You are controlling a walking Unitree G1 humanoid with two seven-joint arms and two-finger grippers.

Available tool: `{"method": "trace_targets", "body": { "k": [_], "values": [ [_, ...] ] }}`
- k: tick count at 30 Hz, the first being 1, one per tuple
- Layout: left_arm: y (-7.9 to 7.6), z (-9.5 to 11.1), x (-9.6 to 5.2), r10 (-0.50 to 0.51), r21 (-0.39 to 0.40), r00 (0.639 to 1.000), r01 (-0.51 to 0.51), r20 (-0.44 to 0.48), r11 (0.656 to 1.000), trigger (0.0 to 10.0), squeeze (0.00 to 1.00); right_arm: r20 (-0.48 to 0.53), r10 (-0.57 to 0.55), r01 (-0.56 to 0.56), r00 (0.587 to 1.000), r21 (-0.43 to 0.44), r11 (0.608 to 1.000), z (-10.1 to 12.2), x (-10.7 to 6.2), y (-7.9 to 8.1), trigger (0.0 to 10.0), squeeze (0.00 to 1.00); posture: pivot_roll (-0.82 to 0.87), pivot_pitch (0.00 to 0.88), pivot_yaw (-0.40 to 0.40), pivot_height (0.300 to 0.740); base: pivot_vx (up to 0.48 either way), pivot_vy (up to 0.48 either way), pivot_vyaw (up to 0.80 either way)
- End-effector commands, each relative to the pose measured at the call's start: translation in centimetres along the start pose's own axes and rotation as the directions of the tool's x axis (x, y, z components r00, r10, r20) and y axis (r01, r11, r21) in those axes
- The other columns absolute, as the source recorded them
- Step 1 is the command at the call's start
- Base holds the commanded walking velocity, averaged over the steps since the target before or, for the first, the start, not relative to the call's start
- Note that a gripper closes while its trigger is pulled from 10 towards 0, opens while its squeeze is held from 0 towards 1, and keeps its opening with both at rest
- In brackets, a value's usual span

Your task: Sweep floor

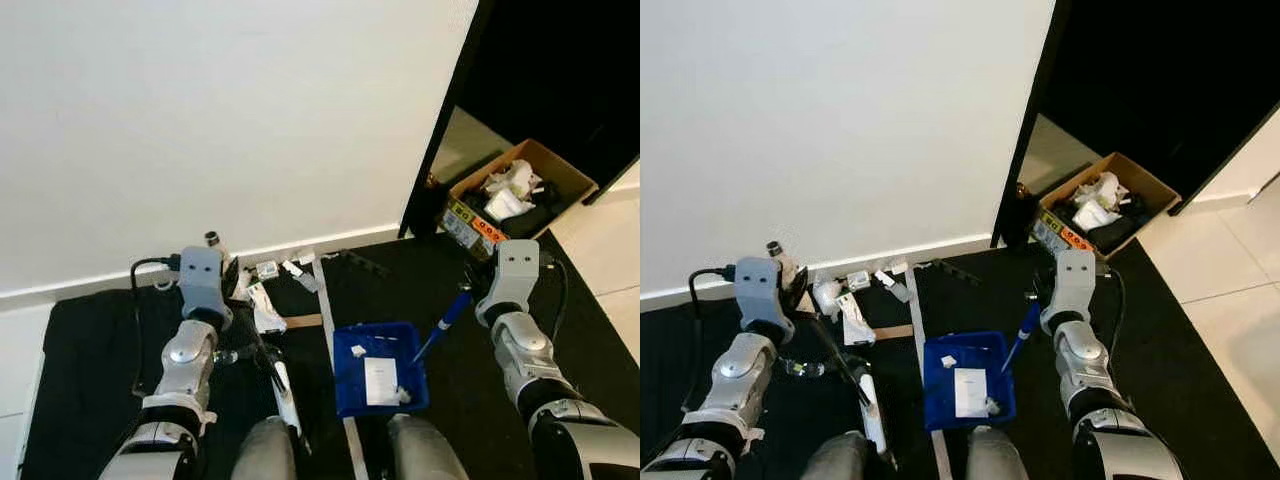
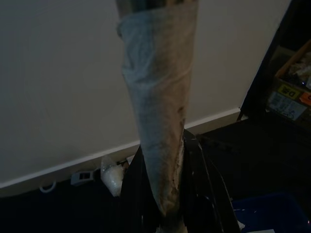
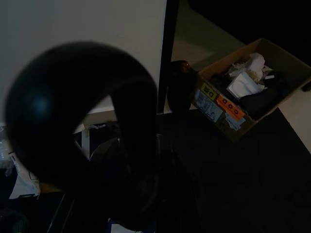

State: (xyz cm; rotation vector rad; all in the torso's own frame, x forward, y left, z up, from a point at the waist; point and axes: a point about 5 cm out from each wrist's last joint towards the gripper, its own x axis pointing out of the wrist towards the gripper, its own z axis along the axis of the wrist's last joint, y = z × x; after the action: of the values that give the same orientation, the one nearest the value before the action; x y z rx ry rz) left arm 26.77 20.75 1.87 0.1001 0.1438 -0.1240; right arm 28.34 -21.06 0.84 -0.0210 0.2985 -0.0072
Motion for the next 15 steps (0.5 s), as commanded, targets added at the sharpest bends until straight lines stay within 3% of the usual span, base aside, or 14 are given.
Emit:
{"method": "trace_targets", "body": {
  "k": [1,15],
  "values": [
    [0.45,-1.22,-0.78,0.004,0.019,0.998,-0.003,-0.068,1.000,10.0,0.00,-0.053,0.010,-0.010,0.999,0.001,1.000,-0.97,-0.25,0.35,10.0,0.00,0.06,0.037,-0.019,0.740,0.000,0.000,0.00],
    [0.57,-1.18,-0.70,-0.013,0.049,0.997,0.017,-0.078,0.999,10.0,0.00,-0.057,-0.001,0.003,0.998,0.020,1.000,-1.25,-0.41,0.39,10.0,0.00,0.08,0.023,-0.021,0.740,0.000,0.000,0.00]
  ]
}}
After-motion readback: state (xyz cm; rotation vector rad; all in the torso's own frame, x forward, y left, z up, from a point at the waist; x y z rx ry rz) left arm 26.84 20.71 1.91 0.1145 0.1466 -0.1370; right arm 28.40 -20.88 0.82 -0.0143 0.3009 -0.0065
